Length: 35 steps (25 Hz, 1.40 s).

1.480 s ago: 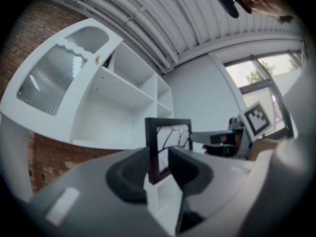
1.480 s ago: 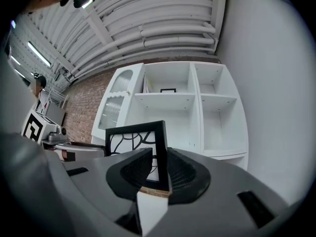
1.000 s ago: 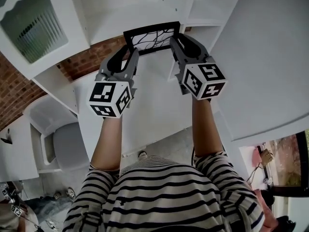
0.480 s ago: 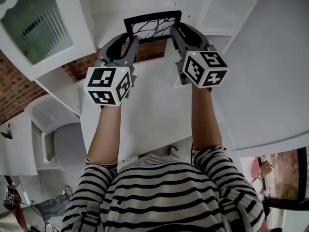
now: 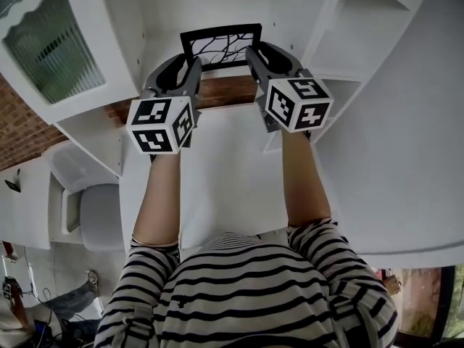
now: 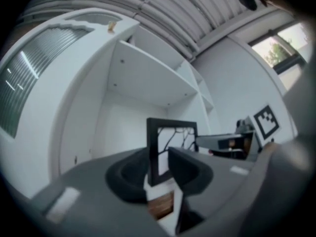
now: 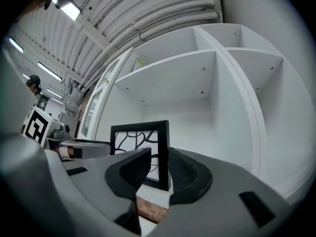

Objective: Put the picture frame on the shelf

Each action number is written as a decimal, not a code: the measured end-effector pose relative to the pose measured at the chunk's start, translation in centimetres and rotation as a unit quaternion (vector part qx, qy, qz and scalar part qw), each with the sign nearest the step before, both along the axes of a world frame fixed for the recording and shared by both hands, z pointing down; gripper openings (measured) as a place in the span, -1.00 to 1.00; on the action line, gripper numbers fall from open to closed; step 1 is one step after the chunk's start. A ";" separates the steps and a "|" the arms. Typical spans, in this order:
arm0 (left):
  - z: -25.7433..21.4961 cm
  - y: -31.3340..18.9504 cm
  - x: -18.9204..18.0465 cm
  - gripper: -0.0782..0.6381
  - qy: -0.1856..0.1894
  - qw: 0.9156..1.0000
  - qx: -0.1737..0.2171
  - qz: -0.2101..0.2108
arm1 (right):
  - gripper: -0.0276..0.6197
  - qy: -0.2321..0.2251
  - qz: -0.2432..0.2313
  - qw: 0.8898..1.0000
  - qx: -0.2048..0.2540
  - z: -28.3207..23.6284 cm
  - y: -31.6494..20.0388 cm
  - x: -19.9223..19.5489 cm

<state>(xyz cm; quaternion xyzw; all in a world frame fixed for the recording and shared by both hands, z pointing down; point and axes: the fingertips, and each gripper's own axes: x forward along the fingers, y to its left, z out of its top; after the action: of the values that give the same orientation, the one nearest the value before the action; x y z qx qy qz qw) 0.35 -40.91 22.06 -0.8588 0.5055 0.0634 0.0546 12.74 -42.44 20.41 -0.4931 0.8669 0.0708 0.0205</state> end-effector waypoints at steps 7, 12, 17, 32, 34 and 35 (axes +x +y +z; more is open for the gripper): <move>0.6 -1.7 0.5 -0.48 -0.012 0.999 -0.014 -0.038 | -0.66 -0.002 -0.028 0.999 -0.024 1.4 -1.8 0.4; 0.7 -2.4 0.4 -0.48 -0.014 0.998 -0.014 -0.052 | -0.66 -0.004 -0.038 0.999 -0.030 1.9 -2.2 0.4; 0.7 -2.5 0.5 -0.48 -0.018 0.998 -0.013 -0.061 | -0.66 -0.006 -0.041 0.999 -0.029 2.1 -2.4 0.4; 0.6 -2.3 0.4 -0.47 -0.003 0.998 -0.004 -0.057 | -0.64 -0.017 -0.032 0.999 -0.014 2.0 -2.2 0.4; 0.5 -2.2 0.4 -0.47 -0.002 0.998 -0.002 -0.056 | -0.63 -0.020 -0.031 0.999 -0.013 2.0 -2.1 0.4; 0.5 -2.2 0.4 -0.46 -0.001 0.998 -0.001 -0.056 | -0.63 -0.022 -0.030 0.999 -0.013 2.0 -2.1 0.4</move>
<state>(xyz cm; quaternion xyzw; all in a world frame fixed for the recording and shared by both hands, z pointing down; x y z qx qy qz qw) 0.70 -43.12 22.58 -0.8291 0.5530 0.0593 0.0574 13.17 -44.57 22.43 -0.4680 0.8817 0.0481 0.0348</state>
